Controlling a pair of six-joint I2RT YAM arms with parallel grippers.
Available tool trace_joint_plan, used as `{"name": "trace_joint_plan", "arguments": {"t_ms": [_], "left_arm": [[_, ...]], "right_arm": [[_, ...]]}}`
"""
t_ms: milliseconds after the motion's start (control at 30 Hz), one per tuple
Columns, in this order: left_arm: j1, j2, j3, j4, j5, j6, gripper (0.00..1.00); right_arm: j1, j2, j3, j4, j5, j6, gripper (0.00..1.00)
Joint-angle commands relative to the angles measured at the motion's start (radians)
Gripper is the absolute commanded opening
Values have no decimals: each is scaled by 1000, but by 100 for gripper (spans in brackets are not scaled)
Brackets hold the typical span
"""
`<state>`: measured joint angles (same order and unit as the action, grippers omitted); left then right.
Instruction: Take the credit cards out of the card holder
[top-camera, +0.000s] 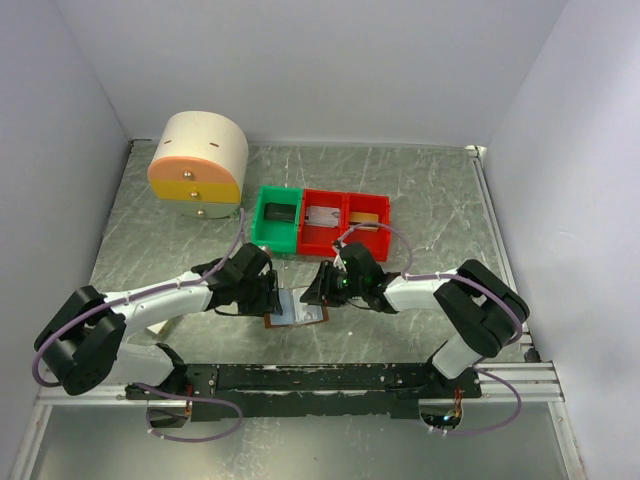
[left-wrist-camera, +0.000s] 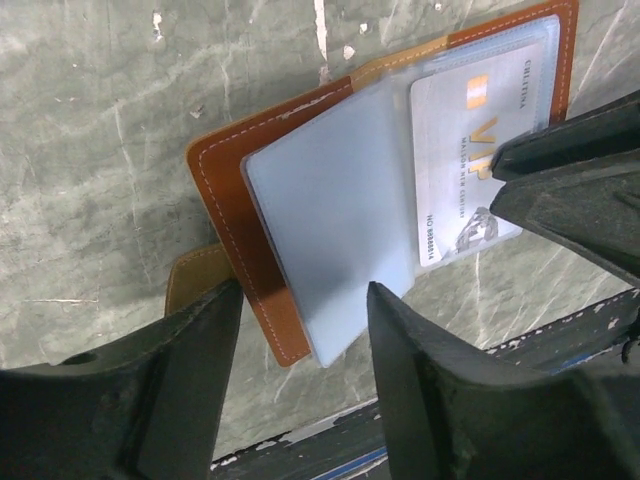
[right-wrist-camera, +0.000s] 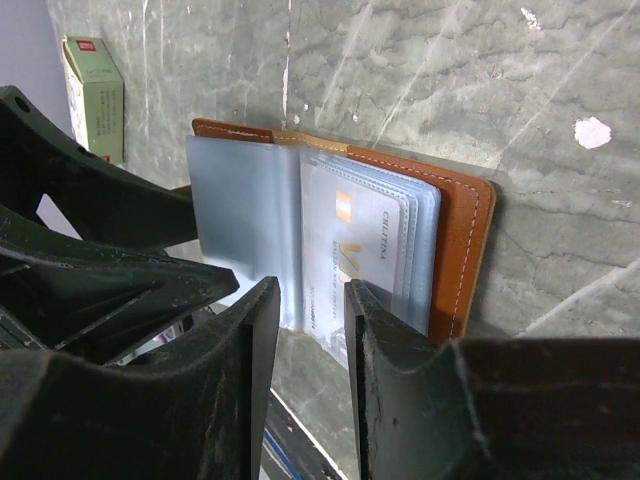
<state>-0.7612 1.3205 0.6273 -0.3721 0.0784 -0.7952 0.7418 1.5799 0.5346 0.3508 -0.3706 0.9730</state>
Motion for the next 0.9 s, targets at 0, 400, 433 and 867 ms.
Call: {"name": "trace_joint_plan", "arguments": {"t_ms": [0,400,433,867], "left_arm": [[-7,-13,39,-20,-60,-12,68],[-7,-140,82,-16,-37,-13,75],[-7,-134,80,-14,-34,-17,74],[-7,-39,35,44,17,-45,62]], "right_arm": [[8,27,-22,-64,25,-8,33],[13,36,-18,-70,30,-8,33],[12,35,-19,-70,32,-7,33],[14,39,-18,-78,33,-10,33]]}}
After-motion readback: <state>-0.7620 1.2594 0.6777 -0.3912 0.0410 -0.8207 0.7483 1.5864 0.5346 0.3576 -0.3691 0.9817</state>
